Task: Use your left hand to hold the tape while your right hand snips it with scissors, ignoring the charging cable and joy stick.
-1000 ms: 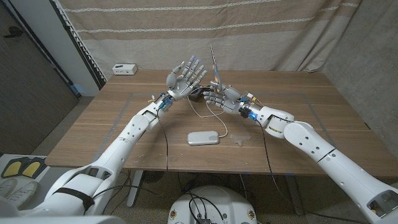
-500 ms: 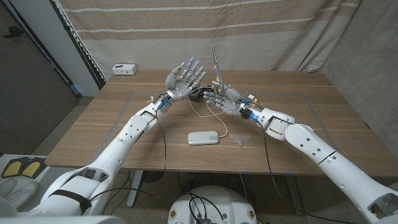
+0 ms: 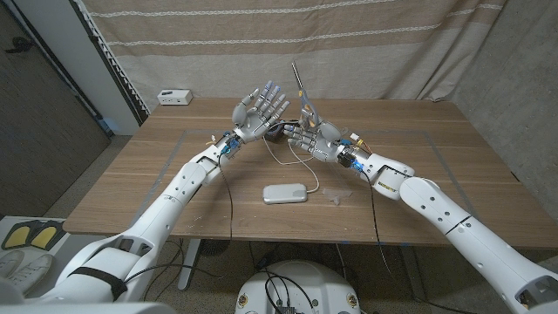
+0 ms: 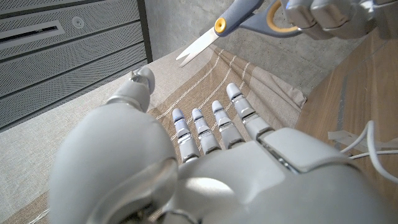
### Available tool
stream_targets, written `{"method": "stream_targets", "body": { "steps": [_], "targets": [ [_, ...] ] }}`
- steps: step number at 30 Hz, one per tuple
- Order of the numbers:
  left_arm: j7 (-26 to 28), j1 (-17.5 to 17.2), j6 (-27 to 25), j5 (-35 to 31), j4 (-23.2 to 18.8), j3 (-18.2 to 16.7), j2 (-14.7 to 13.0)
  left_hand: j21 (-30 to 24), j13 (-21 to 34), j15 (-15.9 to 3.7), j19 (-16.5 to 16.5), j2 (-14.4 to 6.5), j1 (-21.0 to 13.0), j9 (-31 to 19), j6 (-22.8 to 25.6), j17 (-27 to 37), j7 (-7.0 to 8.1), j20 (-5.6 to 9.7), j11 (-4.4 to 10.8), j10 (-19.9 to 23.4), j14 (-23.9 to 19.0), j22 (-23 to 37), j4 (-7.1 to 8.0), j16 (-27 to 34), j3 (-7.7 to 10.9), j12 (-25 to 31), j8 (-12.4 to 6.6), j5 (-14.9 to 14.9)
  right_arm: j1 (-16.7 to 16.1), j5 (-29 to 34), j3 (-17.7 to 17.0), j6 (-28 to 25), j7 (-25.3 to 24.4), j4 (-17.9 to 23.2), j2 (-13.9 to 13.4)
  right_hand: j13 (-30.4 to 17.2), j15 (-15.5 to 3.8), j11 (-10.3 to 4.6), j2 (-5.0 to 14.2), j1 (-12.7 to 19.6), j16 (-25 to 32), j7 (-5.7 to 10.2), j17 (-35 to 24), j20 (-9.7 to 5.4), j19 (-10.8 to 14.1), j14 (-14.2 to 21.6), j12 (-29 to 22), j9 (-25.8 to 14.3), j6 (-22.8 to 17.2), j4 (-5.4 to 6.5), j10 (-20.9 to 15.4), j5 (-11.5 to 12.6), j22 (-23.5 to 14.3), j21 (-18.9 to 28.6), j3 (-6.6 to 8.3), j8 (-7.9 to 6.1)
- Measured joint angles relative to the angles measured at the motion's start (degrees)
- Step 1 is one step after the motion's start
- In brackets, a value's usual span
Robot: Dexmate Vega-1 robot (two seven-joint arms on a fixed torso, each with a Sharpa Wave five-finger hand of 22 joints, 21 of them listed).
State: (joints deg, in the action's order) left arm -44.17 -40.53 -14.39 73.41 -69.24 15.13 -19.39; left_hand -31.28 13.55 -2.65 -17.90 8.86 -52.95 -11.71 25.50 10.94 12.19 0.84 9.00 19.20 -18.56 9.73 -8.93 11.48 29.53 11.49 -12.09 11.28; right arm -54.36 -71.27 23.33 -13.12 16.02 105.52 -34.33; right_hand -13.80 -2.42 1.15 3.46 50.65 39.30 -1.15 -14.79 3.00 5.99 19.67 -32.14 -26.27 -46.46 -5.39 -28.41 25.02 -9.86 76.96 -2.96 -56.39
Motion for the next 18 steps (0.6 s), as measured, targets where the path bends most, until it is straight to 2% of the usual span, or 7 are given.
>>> {"method": "stream_targets", "body": {
  "steps": [4, 7, 10, 14, 18],
  "targets": [
    [0.0, -0.1, 0.0, 0.1, 0.0, 0.0, 0.0, 0.3, 0.0, 0.29, 0.0, 0.0, 0.0, 0.0, 0.3, 0.0, 0.29, 0.00, 0.00, 0.0, -0.3, 0.0, 0.00, 0.0, 0.00, 0.0, 0.00, 0.0, -0.6, -0.4, -0.4, 0.2, 0.1, 0.1, 0.1, 0.5, 0.05, 0.19, 0.02, 0.0, -0.2, -0.39, 0.0, 0.38, -0.4, -0.7, 0.7, 1.0, -0.4, -0.07, 0.8, 0.2, 0.0, -0.6, -0.07, 0.08],
    [0.1, -0.1, 0.0, 0.1, 0.0, 0.0, 0.0, 0.4, 0.0, 0.29, 0.0, 0.0, 0.0, 0.0, 0.3, 0.0, 0.29, 0.00, 0.00, 0.0, -0.3, 0.0, 0.00, 0.0, 0.00, 0.0, 0.00, 0.0, -0.8, -0.6, -0.4, 0.3, 0.1, 0.3, 0.1, 0.8, 0.05, 0.19, 0.23, 0.3, -0.2, -0.08, 0.0, 0.38, -0.4, -0.7, 0.7, 1.6, -1.2, -0.26, 0.8, 0.3, 0.0, -0.7, -0.21, 0.08],
    [0.2, -0.2, 0.0, 0.1, 0.0, 0.0, 0.0, 0.6, -0.3, 0.29, -0.2, -0.2, -0.2, 0.0, 0.6, 0.0, -0.02, 0.20, 0.00, 0.0, -0.3, 0.0, 0.00, 0.0, 0.00, 0.0, 0.00, 0.0, -0.9, -0.8, -0.5, 0.3, -0.2, 0.6, 0.1, 1.3, 0.06, -0.15, 0.57, 3.1, -0.7, -0.08, 0.4, 0.38, -0.4, -0.6, 0.7, 1.7, -2.4, -1.60, 0.4, 1.2, 0.0, -1.6, 0.65, 0.13],
    [0.4, -0.4, 0.0, 0.2, -0.1, 0.0, 0.0, 0.6, -0.3, 0.29, -0.2, -0.2, -0.2, 0.0, 0.6, 0.0, -0.02, 0.20, 0.00, 0.0, -0.3, 0.0, 0.00, 0.0, 0.00, 0.0, 0.00, 0.0, -1.2, -1.3, -0.6, -0.1, -1.0, 1.0, 0.0, 1.8, -0.03, -0.13, 1.24, 5.0, -1.2, -0.47, 1.0, 0.38, -0.4, 0.8, 0.7, 0.7, -3.8, -2.46, -0.8, 1.5, 0.0, -2.0, 1.50, -0.15],
    [0.5, -0.6, 0.0, 0.2, -0.3, 0.0, -0.1, 0.8, -0.3, 0.29, -0.2, -0.2, -0.2, 0.0, 0.7, 0.0, 0.10, 0.20, 0.00, 0.0, -0.3, 0.0, 0.00, 0.0, 0.00, 0.0, 0.00, 0.0, -1.5, -2.3, -0.7, -0.8, -1.9, 1.2, 0.1, 1.5, -0.04, 1.83, 2.46, 6.2, -1.2, -0.49, 1.5, -0.38, 1.0, 4.4, -1.4, -0.3, -4.0, -2.41, -3.4, 1.5, 0.0, -2.7, 1.74, -0.15]
  ]
}}
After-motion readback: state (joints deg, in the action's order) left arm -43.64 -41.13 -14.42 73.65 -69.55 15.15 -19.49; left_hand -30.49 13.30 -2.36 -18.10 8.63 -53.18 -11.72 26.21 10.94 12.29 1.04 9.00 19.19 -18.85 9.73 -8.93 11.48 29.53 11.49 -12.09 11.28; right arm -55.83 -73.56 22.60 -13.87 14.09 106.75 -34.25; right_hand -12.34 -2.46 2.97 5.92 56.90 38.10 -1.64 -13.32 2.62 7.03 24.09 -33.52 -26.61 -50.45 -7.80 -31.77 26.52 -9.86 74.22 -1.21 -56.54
